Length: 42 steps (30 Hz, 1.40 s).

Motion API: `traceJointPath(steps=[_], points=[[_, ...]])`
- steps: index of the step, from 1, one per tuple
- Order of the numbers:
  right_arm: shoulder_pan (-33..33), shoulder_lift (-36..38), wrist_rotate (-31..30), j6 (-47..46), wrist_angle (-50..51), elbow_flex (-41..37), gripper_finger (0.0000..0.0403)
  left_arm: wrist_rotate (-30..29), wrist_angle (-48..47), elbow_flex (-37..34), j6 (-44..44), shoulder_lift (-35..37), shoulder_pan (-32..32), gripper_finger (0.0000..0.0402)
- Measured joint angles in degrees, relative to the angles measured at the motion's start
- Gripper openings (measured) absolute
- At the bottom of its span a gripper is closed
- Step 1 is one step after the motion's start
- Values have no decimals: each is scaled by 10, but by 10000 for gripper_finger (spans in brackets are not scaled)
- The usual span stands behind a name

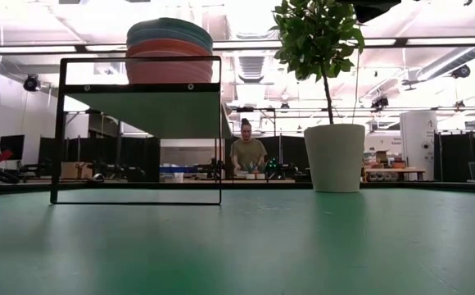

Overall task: Place and stack bowls onto a shelf
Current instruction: Stack the white patterned bowl on top of the white patterned bowl on the shelf

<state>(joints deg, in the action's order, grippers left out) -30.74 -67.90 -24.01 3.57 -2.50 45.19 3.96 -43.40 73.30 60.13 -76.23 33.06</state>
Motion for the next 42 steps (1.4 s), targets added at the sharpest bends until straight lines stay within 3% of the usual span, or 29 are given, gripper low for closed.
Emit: traceJointPath(steps=[6, 10, 13, 18, 25, 31, 36, 42], points=[[0, 0, 0, 14, -34, 0, 31, -214, -156, 175, -143, 33, -41, 1], [0, 2, -1, 15, -36, 10, 31, -373, -297, 288, -172, 28, -84, 0], [0, 6, -1, 17, -36, 21, 31, -420, -384, 356, -194, 22, -138, 0], [0, 24, 0, 34, -21, 32, 31, -415, -428, 419, -267, 16, -261, 0], [0, 50, 2, 1, 27, 28, 31, -295, -425, 436, -390, -2, -452, 0], [0, 48, 2, 1, 28, 24, 31, -234, -388, 450, -487, -43, -593, 0], [0, 48, 0, 1, 29, 24, 31, -115, -355, 483, -528, -94, -692, 0], [0, 48, 0, -11, 41, 24, 31, -52, -372, 496, -565, -167, -774, 0]])
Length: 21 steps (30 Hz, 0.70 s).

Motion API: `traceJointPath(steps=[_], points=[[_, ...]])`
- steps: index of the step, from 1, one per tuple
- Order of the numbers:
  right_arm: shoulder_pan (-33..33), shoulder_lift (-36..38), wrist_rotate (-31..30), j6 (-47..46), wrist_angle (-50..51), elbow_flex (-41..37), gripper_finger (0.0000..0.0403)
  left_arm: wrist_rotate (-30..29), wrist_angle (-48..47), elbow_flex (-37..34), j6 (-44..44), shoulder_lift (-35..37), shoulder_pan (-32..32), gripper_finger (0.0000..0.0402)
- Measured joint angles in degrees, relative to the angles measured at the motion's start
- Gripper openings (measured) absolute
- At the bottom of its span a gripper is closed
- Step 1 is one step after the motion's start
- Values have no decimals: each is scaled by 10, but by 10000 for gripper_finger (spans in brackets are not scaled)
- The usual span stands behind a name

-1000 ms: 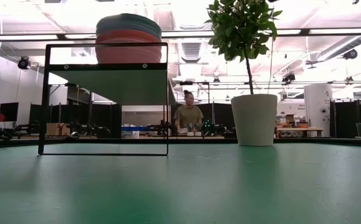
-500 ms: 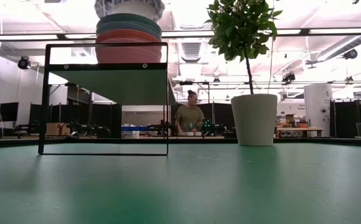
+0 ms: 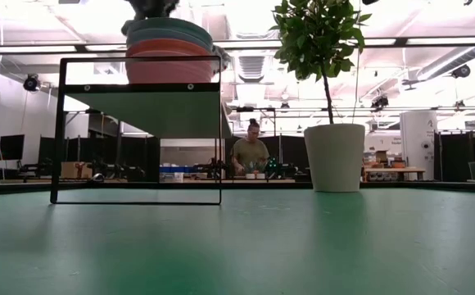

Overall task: Place and stack bowls onto a shelf
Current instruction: Stack the white patterned bowl on top of the white patterned bowl on the shelf

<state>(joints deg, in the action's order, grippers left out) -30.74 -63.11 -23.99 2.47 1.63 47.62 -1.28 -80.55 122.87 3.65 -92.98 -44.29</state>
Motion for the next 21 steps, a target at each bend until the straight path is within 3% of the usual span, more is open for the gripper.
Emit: traceJointPath(steps=[6, 21], points=[[0, 0, 0, -12, 9, 0, 31, 49, -5, -6, -28, -52, -34, 0], [0, 0, 0, -12, 16, 0, 31, 53, -5, -6, -54, -98, -43, 46]])
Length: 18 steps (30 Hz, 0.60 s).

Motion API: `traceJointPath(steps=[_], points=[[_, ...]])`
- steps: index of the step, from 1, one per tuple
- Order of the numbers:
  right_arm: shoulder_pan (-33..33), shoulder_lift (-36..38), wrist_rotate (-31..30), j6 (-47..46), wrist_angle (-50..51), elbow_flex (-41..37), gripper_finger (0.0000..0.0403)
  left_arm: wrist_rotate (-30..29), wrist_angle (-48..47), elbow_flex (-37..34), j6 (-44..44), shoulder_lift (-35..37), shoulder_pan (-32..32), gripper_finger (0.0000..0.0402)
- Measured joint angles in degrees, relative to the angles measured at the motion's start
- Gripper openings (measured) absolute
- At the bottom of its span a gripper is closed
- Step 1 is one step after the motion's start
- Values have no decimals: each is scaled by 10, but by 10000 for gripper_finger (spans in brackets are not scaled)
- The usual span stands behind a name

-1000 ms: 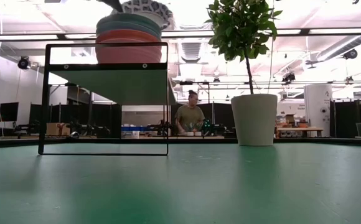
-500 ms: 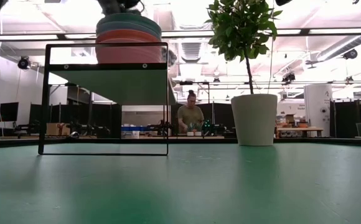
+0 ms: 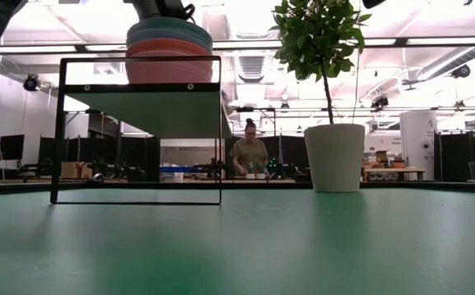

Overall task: Place and stack bowls onto a shelf
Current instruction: Stack the white patterned bowl on top of the white patterned bowl on the shelf

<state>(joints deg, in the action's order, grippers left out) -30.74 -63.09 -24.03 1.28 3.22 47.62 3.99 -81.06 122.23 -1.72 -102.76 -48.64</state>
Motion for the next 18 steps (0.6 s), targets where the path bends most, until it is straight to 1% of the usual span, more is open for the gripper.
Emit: traceJointPath(steps=[5, 11, 14, 18], points=[[0, 0, 0, 1, 0, 0, 31, 0, -2, 0, -5, 5, 0, 86], [0, 0, 0, -1, 0, 0, 31, -2, -2, 0, -37, 16, 1, 125], [0, 0, -1, -1, 0, 0, 31, -4, -2, 0, -64, 26, 0, 134], [0, 0, -1, -1, 0, 0, 31, -4, -2, 0, -96, 35, 1, 130]])
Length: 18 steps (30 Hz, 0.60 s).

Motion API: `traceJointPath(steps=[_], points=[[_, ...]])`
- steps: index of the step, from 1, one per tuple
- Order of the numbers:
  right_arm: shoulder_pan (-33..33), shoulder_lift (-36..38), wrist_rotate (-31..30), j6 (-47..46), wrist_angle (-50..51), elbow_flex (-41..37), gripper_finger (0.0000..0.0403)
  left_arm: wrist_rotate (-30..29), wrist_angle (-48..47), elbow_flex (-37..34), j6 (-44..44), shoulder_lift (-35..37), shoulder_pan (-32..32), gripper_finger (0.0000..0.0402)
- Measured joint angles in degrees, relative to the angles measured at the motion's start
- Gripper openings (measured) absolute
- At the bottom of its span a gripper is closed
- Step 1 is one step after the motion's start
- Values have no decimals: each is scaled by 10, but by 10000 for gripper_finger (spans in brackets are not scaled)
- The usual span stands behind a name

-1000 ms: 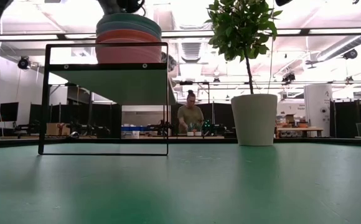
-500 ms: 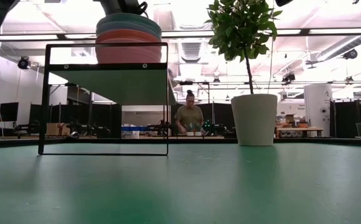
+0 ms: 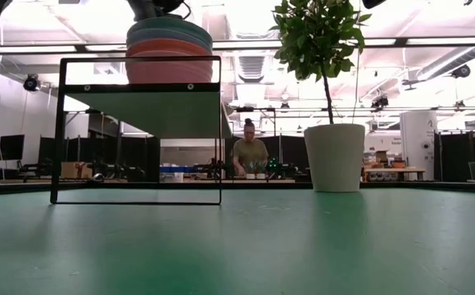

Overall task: Place and stack bowls onto a shelf
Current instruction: Stack the white patterned bowl on top of the white patterned bowl on the shelf

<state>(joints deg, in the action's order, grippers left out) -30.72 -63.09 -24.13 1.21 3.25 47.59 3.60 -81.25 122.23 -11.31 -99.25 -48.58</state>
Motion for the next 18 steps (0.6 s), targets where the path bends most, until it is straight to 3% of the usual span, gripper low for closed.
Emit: traceJointPath(steps=[12, 18], points=[[0, 0, 0, 3, 0, 0, 31, 0, 115, -13, -37, -13, -3, 69], [0, 0, 0, 4, 0, 0, 31, -1, 117, -13, -42, -49, -14, 40]])
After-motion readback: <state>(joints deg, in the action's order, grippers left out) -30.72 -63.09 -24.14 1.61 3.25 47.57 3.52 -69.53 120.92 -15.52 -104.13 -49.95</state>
